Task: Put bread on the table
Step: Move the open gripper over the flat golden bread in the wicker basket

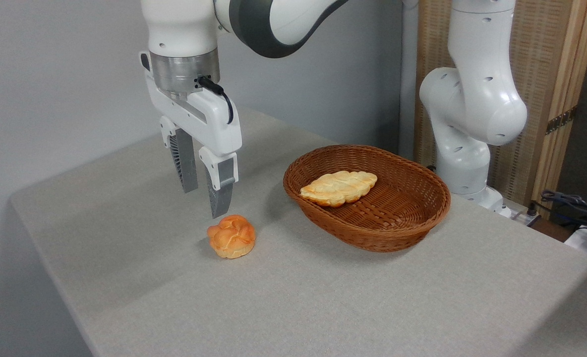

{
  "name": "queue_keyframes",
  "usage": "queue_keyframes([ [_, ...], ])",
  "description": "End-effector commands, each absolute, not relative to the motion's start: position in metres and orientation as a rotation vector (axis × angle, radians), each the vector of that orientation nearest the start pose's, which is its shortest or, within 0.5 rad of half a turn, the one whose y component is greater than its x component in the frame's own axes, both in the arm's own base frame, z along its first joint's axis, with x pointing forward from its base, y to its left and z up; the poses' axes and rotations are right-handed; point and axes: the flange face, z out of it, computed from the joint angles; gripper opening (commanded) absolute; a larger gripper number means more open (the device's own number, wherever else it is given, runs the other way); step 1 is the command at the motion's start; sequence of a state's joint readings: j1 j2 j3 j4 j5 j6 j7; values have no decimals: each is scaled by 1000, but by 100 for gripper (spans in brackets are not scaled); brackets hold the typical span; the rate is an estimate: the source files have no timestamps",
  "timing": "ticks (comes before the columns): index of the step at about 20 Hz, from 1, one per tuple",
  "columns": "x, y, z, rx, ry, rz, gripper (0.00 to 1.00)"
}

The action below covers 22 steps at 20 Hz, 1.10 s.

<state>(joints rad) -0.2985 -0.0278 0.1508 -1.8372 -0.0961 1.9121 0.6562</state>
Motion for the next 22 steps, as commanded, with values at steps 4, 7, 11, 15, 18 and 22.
queue_keyframes([
  [4, 558, -99, 542, -2955, 1250, -184, 100],
  [7, 557, -99, 542, -2958, 1246, -182, 100],
  [11, 549, -99, 542, -2966, 1264, -122, 100],
  [15, 521, -94, 538, -2994, 1290, 29, 100],
  [18, 495, -89, 534, -2985, 1363, 105, 100],
  [22, 456, -81, 524, -2970, 1460, 189, 100],
])
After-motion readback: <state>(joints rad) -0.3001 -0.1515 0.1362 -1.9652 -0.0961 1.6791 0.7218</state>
